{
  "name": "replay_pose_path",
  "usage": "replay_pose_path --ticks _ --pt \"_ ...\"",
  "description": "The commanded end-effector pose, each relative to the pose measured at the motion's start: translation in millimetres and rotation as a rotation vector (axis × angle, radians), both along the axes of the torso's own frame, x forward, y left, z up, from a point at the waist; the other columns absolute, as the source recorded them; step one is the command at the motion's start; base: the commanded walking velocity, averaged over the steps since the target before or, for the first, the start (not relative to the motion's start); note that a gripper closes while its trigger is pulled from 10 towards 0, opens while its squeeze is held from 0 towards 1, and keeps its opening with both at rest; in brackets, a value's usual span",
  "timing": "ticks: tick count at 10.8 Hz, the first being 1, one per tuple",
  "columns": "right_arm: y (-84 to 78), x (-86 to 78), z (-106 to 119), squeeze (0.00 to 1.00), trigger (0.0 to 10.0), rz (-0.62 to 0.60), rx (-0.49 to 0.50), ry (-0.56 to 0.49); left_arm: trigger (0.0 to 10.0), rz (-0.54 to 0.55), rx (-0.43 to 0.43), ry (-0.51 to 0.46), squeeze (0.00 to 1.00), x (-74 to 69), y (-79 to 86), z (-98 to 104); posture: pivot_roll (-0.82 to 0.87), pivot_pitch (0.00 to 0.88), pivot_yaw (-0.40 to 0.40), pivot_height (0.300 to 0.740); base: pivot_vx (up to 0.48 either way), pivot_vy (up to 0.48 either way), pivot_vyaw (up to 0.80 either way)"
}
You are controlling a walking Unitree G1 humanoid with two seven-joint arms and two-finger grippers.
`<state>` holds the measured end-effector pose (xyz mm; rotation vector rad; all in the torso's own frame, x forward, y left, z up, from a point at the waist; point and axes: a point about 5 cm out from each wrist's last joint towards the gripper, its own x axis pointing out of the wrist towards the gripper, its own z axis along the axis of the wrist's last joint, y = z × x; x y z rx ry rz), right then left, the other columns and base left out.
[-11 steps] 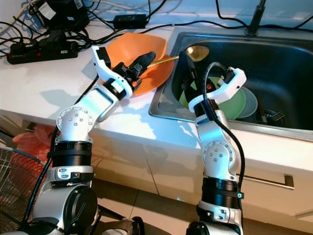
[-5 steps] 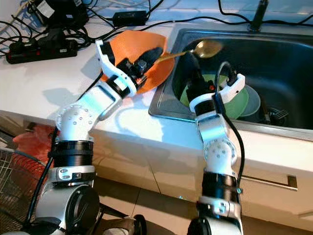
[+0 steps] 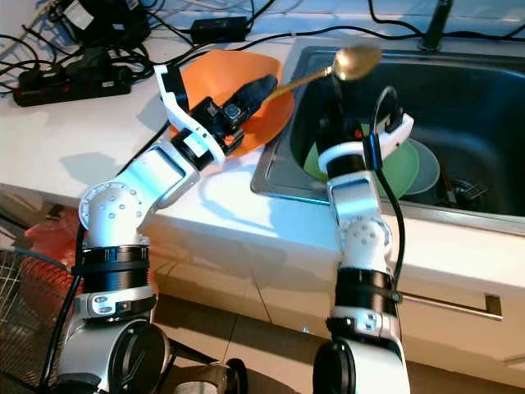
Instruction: Kitchen organization
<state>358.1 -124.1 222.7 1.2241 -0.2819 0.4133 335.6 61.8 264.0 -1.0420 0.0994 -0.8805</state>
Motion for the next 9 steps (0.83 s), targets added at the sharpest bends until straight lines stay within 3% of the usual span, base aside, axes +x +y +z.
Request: replay_pose_path --ticks 1,4,9 --pt "25.1 2.4 24.3 0.0 10.0 0.069 0.067 -0.084 0.0 -0.08 0.045 0.033 0.0 -7.2 -11.8 -11.7 0.03 0.143 0.15 0.74 0.0 0.0 0.0" --pt "28.0 -0.9 18.0 0.0 10.0 0.083 0.043 -0.079 0.0 0.012 0.063 0.052 0.0 5.5 -1.3 -11.9 0.02 0.147 0.151 0.74 0.0 0.0 0.0" --pt "8.7 -33.2 -2.5 0.0 10.0 0.055 -0.031 -0.028 0.0 0.186 0.064 0.035 0.0 31.7 36.7 -1.8 0.01 0.157 0.157 0.74 0.0 0.0 0.0"
